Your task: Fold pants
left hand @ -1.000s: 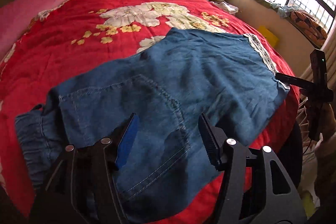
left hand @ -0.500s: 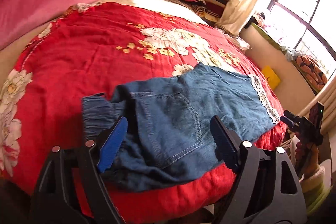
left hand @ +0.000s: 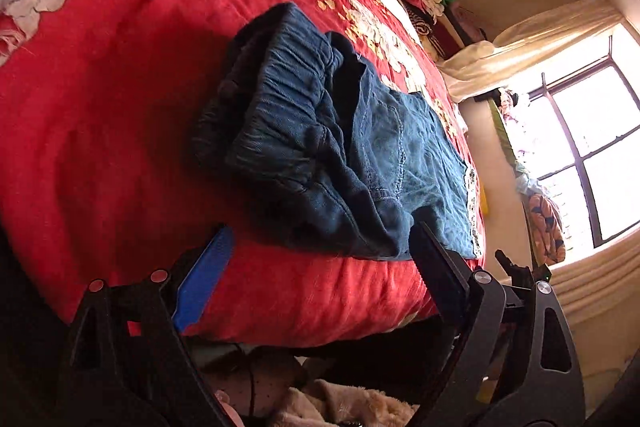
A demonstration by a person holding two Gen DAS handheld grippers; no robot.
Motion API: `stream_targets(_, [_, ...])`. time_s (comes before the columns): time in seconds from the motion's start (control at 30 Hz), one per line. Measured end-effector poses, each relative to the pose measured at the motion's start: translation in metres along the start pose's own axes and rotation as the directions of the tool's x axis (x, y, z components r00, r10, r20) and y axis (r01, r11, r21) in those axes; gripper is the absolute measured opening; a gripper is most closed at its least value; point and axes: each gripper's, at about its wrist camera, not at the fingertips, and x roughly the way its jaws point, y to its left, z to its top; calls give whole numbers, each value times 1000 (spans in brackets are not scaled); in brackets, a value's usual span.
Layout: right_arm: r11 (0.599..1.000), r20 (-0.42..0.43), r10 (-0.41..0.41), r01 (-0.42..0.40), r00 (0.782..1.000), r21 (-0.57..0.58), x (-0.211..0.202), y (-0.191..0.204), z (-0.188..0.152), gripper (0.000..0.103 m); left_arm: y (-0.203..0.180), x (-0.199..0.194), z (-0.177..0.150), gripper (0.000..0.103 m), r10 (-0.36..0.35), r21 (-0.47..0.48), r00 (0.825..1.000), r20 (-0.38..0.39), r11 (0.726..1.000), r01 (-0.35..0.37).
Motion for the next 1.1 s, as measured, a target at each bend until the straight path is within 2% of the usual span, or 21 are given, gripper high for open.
stream_targets(0.1, [999, -28, -41, 40, 999, -13, 10, 1, 0, 77, -4, 15, 3, 82, -45, -32, 999, -9, 998, 45])
stream_targets(0.2, [1000, -23, -20, 21, 1000, 17, 14, -2, 1, 77, -4, 26, 9, 82, -83, -81, 997, 5, 993, 83])
stream_targets(0.27, [999, -27, -5, 6, 1000, 43, 17, -5, 2, 77, 1, 30, 13, 70, -148, -148, 989, 21, 978, 150])
stream_targets(0.3, [999, -35, -2, 3, 999, 46, 20, -6, 2, 77, 6, 33, 16, 58, -175, -185, 984, 28, 967, 177])
stream_targets(0.33, [999, -40, -2, 4, 999, 44, 22, -6, 3, 73, 9, 35, 18, 40, -183, -213, 982, 37, 959, 187])
stream_targets(0.37, [999, -41, -8, 10, 999, 37, 23, -6, 4, 70, 11, 37, 19, 30, -171, -222, 984, 42, 959, 176])
stream_targets(0.4, [999, -36, -11, 13, 999, 38, 23, -6, 5, 60, 12, 37, 19, 18, -156, -223, 987, 47, 961, 163])
stream_targets(0.43, [999, -34, -8, 9, 999, 46, 23, -8, 7, 48, 12, 38, 19, 16, -148, -221, 988, 49, 963, 156])
stream_targets(0.47, [999, -34, 1, 1, 999, 55, 25, -10, 9, 41, 10, 37, 20, 14, -143, -213, 988, 50, 965, 150])
stream_targets(0.5, [998, -32, 13, -11, 999, 61, 26, -12, 11, 24, 8, 35, 21, 13, -134, -200, 990, 52, 969, 142])
stream_targets(0.53, [997, -30, 25, -23, 999, 69, 26, -13, 13, 17, 6, 32, 23, 12, -122, -183, 991, 59, 974, 131])
stream_targets(0.67, [999, 11, 17, -17, 1000, 35, 14, -7, 11, 15, -3, 10, 31, 11, -83, -107, 993, 87, 990, 92])
stream_targets(0.77, [999, -22, -51, 51, 998, -5, 21, -6, 2, 15, -2, 8, 29, 11, -48, -70, 996, 81, 996, 54])
stream_targets(0.83, [998, -28, -68, 67, 997, -20, 25, -8, -2, 15, 15, 13, 27, 11, -66, -104, 996, 57, 992, 71])
stream_targets(0.93, [997, -33, -75, 74, 997, -28, 24, -10, 0, 15, 39, 20, 24, 15, -132, -157, 990, 45, 978, 138])
stream_targets(0.97, [996, -34, -80, 79, 996, -37, 24, -9, 0, 15, 40, 19, 23, 15, -143, -150, 989, 46, 977, 148])
stream_targets(1.1, [996, -41, -87, 86, 995, -33, 23, -9, 2, 18, 29, 10, 22, 22, -109, -87, 992, 56, 990, 114])
